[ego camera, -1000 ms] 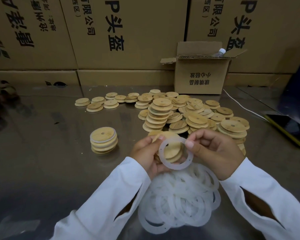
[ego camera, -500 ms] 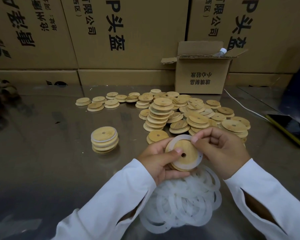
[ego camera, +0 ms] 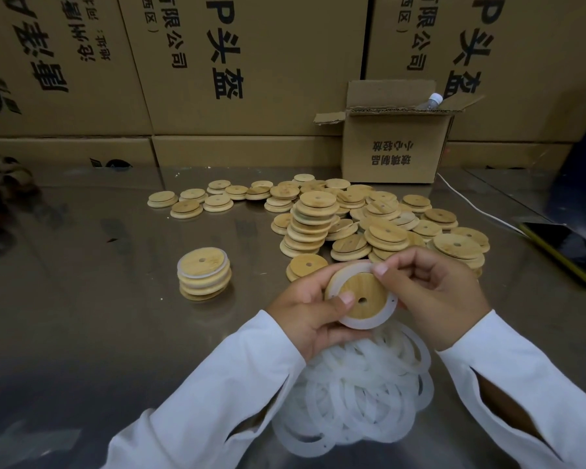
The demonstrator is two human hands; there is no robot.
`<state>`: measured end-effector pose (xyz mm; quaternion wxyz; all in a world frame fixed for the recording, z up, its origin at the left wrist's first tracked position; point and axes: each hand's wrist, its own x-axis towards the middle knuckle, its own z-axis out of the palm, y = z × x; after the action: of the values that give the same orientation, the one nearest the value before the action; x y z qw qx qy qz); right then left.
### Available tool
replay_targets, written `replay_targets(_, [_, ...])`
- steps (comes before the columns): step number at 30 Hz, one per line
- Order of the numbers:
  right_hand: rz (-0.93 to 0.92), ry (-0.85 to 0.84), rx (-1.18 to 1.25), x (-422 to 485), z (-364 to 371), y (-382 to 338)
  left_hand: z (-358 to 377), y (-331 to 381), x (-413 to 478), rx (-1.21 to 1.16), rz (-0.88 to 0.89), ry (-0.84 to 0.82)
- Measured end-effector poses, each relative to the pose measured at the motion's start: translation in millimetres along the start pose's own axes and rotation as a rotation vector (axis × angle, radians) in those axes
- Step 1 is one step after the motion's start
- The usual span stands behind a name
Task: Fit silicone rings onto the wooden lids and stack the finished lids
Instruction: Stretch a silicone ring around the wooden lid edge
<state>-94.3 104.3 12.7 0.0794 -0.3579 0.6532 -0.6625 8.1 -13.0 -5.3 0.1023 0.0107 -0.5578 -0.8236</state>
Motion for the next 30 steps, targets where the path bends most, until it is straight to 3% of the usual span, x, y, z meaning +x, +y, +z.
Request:
replay_targets(10, [-0.071,0.013,-0.010,-0.6,0.5,0.5,1.1,1.5,1.3,-0.059,-0.008,-0.025])
replay_targets(17, [-0.105,-0.010,-0.057,-1.4,1.3,0.5,2.8,2.7,0.9,-0.023,0.010,0.063])
replay_targets(30, [-0.028,-0.006,0.006,0.6,0.4,0.7,4.7,4.5,-1.0,-0.047,-0.007,0.056])
